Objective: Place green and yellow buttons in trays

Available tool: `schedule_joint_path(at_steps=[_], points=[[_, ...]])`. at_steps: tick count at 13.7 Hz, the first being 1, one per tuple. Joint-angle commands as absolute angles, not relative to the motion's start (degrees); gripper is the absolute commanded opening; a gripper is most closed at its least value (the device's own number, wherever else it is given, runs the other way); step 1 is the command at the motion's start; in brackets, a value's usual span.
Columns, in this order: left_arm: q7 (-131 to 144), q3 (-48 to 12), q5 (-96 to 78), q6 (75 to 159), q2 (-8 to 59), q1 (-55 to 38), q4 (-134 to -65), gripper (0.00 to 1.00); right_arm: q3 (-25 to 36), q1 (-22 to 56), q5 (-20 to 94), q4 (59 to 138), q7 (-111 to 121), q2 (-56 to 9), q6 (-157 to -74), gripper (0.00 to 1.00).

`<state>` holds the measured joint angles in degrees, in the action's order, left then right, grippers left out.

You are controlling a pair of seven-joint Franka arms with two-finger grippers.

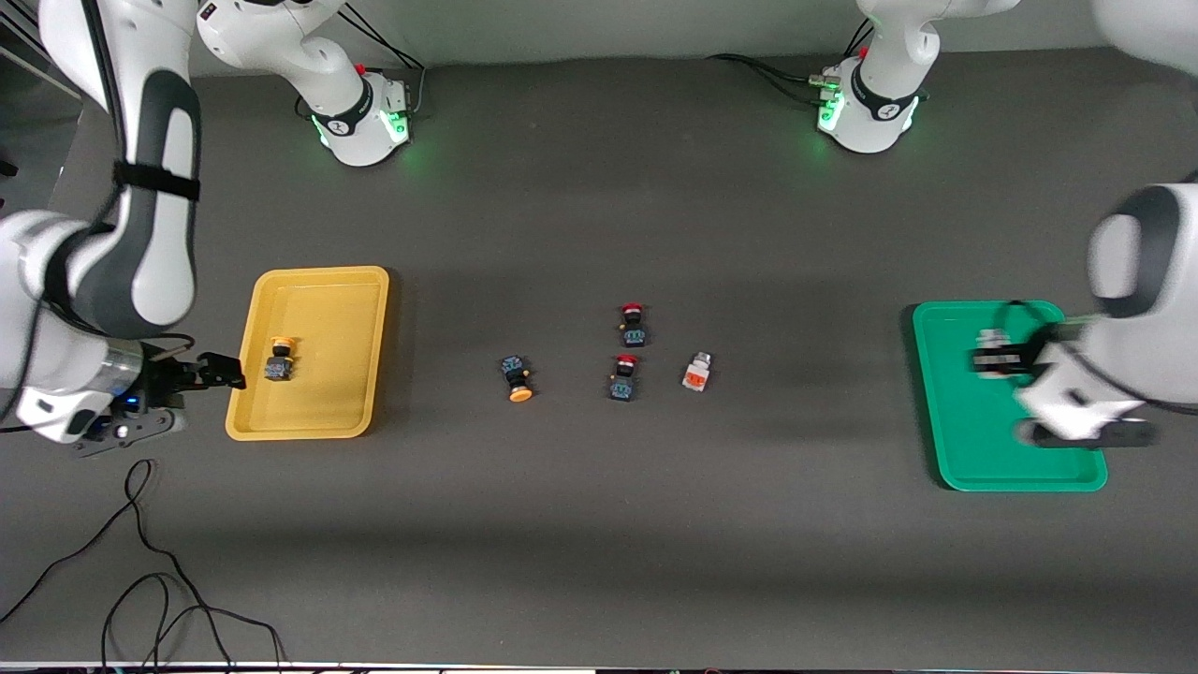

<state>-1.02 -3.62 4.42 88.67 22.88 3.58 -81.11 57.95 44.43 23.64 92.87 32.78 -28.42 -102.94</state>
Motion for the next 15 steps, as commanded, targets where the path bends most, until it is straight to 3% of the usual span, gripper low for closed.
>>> schedule_joint_path(at_steps=[1,4,6,11,15], points=[[-10.2,-4.5,7.9,90.6,22.9,8.1,-82.5,0.0,57.6,48.7,21.6,87.8,23.5,-29.4,-97.8,1.0],[-20.3,-4.5,9.2,101.1,23.0,14.5,-89.2,0.0,56.3,58.2,22.8,87.8,10.6,-30.5,-98.5,1.0],[-20.5,-4.4,9.3,108.9,23.0,15.9,-95.2,0.0,52.3,61.8,23.0,87.4,3.4,-31.7,-100.6,1.0],[-23.5,-4.3,10.7,129.5,27.4,18.7,-104.9,0.0,41.8,62.1,23.0,86.9,-7.6,-32.8,-106.9,1.0],[-24.3,-4.4,10.7,136.7,31.3,20.5,-106.9,0.0,38.7,62.0,25.9,95.5,-6.9,-36.0,-121.3,1.0]])
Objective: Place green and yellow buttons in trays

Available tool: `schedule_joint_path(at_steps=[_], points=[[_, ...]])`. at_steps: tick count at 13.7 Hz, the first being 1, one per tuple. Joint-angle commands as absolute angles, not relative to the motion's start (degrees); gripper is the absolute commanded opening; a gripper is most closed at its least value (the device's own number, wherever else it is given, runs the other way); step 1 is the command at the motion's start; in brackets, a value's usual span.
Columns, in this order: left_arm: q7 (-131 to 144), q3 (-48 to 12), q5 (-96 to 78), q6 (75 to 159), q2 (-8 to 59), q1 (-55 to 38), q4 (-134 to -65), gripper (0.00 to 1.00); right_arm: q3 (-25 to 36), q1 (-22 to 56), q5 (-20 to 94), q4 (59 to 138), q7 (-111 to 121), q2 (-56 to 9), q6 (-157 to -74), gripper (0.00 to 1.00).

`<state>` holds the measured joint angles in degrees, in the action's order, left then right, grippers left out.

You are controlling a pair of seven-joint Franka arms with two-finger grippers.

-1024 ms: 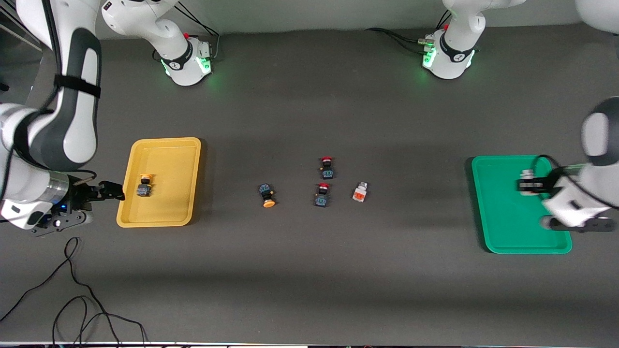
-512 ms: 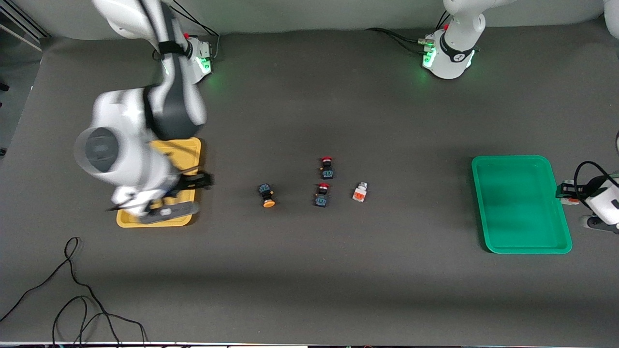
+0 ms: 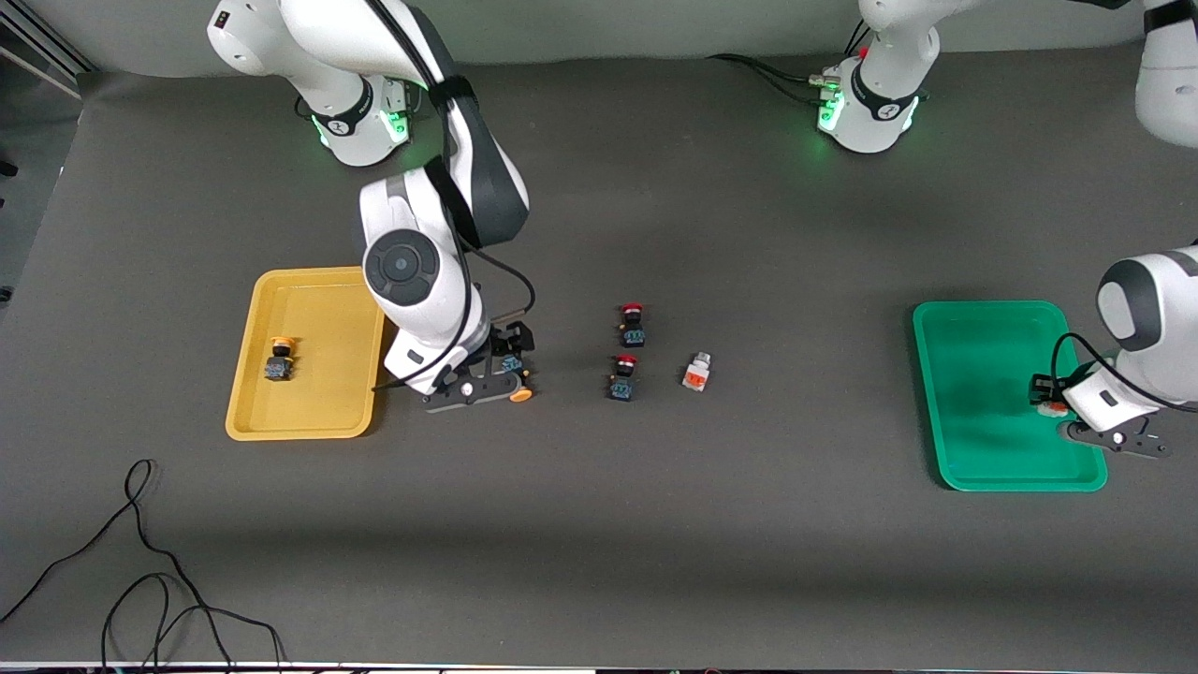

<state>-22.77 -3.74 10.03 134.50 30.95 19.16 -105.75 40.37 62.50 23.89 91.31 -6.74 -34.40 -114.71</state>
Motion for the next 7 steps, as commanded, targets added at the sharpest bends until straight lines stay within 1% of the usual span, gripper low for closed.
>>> schedule_joint_path(at_steps=[1,4,5,6,7], points=[[-25.2,-4.4,10.7,137.2,31.7,20.8,-106.9,0.0,37.7,62.0,27.3,96.8,-6.9,-37.9,-124.6,1.0],[-26.9,-4.4,10.7,137.2,32.3,21.5,-106.9,0.0,35.8,62.1,30.0,97.6,-6.9,-42.6,-130.1,1.0],[-26.9,-4.4,10.7,137.0,32.8,21.5,-106.8,0.45,35.2,62.1,30.9,97.6,-6.9,-43.5,-130.8,1.0],[-27.0,-4.4,10.7,137.0,32.9,21.7,-106.8,0.99,34.7,61.8,31.2,97.6,-6.8,-43.9,-131.3,0.98],[-27.1,-4.5,10.7,136.7,32.8,22.2,-106.7,1.0,34.5,61.7,31.2,97.6,-6.8,-44.6,-131.7,0.93]])
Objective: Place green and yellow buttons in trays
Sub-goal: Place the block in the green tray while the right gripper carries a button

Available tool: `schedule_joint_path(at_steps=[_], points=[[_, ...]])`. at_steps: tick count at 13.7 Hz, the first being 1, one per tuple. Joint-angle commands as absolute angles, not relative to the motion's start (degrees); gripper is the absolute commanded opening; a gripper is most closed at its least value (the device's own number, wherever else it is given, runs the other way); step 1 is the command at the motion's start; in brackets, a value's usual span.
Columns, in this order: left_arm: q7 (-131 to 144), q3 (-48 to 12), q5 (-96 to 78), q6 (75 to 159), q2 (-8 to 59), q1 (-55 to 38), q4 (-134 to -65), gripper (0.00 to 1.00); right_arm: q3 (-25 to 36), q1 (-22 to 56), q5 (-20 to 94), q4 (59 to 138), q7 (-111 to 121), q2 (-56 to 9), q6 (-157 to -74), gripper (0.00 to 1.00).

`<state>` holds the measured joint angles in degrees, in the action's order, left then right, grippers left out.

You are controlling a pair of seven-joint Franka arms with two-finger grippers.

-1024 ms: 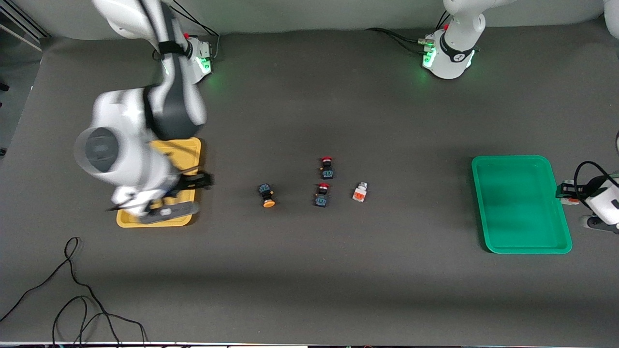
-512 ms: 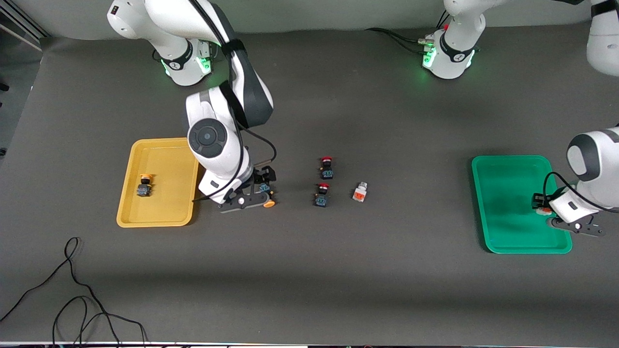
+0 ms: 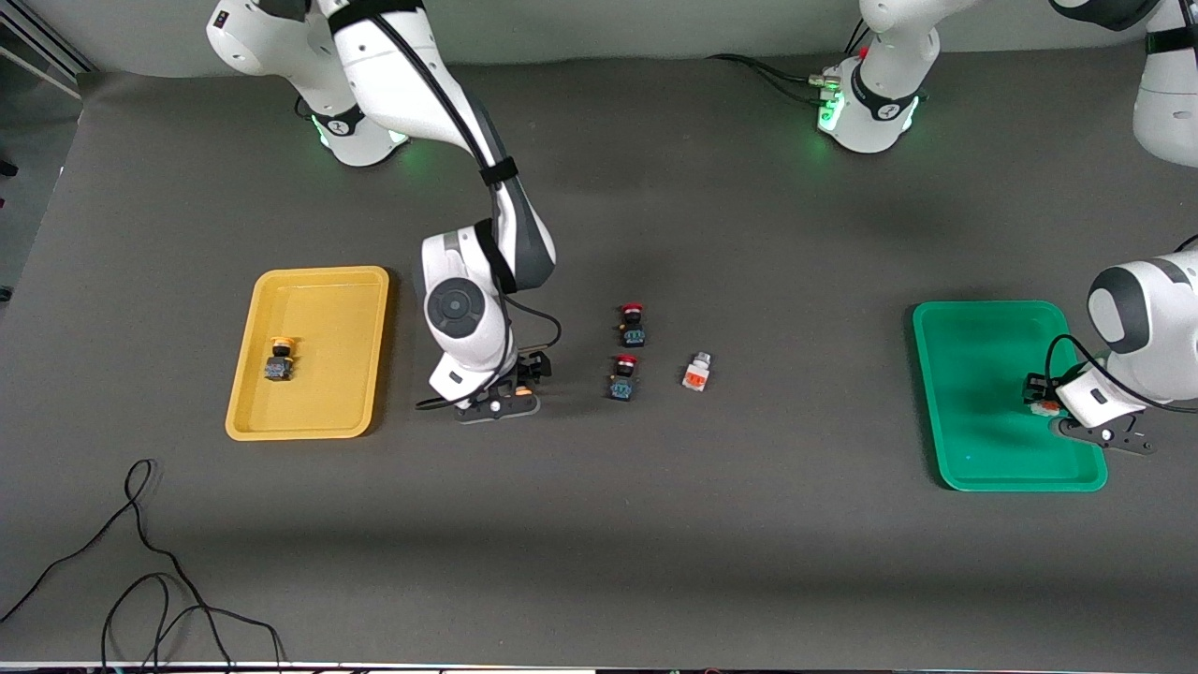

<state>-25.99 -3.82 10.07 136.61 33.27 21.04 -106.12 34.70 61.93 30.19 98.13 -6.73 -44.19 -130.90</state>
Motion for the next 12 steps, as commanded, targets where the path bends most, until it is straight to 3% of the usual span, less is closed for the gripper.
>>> schedule_joint_path(at_steps=[1,4,7,10,12], points=[[-27.1,-4.5,10.7,136.4,32.7,22.1,-106.6,1.0,34.5,61.7,31.4,97.6,-6.8,-45.3,-132.4,0.88],[-27.1,-4.7,10.6,132.8,30.3,22.0,-106.0,1.0,33.8,61.5,31.6,97.9,-6.8,-46.0,-133.7,0.64],[-26.5,-6.9,9.1,115.6,25.2,20.8,-100.0,0.99,33.8,61.6,31.8,97.9,-6.8,-46.0,-133.7,0.33],[-20.9,-10.1,4.6,95.8,24.6,19.4,-87.8,0.98,33.9,61.5,31.8,97.9,-6.8,-45.1,-133.3,0.27],[-13.5,-11.2,4.4,89.1,24.6,15.6,-82.7,0.98,34.4,61.5,31.7,97.9,-6.9,-42.5,-131.7,0.27]])
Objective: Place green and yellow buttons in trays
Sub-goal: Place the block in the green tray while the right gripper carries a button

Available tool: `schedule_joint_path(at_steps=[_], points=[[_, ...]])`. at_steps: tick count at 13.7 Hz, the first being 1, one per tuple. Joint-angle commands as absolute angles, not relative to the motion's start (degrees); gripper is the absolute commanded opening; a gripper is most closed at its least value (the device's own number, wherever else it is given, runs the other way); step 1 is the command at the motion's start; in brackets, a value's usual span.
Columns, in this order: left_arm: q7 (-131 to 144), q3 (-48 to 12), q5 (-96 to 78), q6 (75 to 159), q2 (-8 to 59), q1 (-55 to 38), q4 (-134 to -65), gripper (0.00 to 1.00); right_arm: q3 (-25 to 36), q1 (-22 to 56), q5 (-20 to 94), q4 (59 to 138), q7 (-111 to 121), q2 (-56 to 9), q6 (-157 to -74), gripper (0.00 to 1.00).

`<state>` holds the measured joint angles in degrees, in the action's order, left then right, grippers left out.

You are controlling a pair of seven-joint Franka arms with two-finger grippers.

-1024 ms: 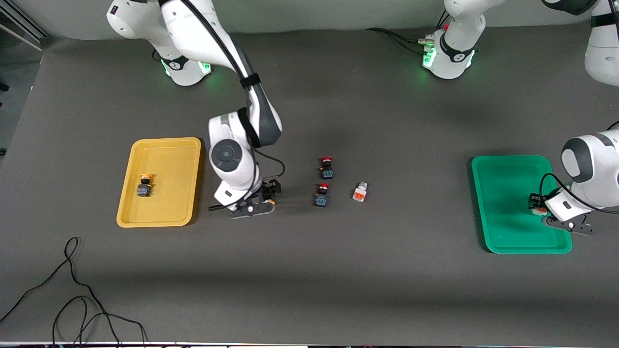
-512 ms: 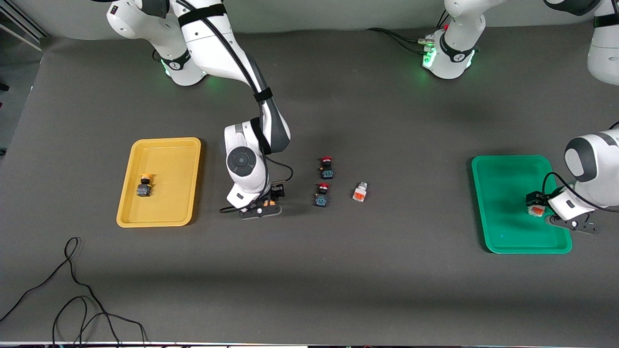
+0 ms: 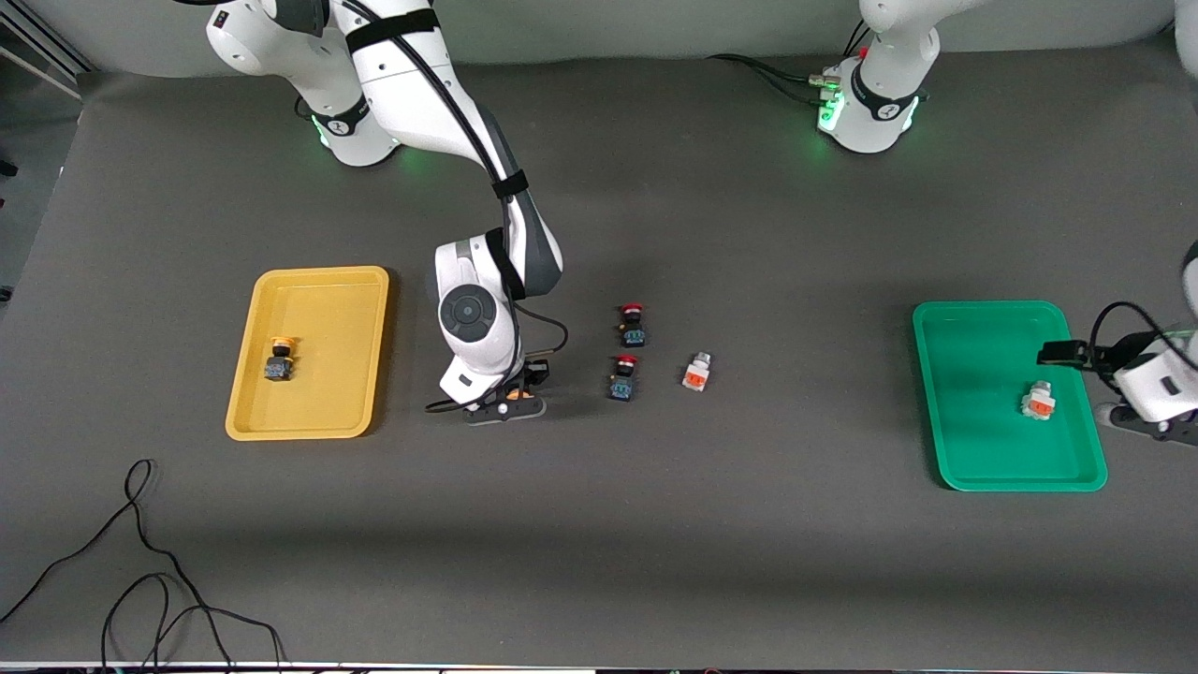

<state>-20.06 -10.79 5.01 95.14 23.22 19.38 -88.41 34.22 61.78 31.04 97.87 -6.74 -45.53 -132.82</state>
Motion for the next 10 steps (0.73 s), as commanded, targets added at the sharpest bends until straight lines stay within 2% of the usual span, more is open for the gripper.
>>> schedule_joint_path(at_steps=[1,4,6,10], points=[[-8.6,-11.3,4.1,87.7,24.6,12.9,-81.9,0.98,34.7,61.8,31.6,97.6,-7.8,-40.0,-128.4,0.27],[5.6,-11.6,-3.8,88.9,25.1,6.7,-81.7,0.98,38.8,62.1,29.4,96.1,-8.0,-32.0,-116.8,0.27],[13.2,-11.6,-4.8,93.0,26.3,1.2,-81.7,0.98,41.3,62.2,23.8,93.7,-7.8,-28.4,-109.5,0.27],[26.4,-11.6,-4.5,103.9,31.5,-9.1,-82.4,0.98,48.8,61.7,18.9,96.3,-1.9,-21.3,-103.7,0.27]])
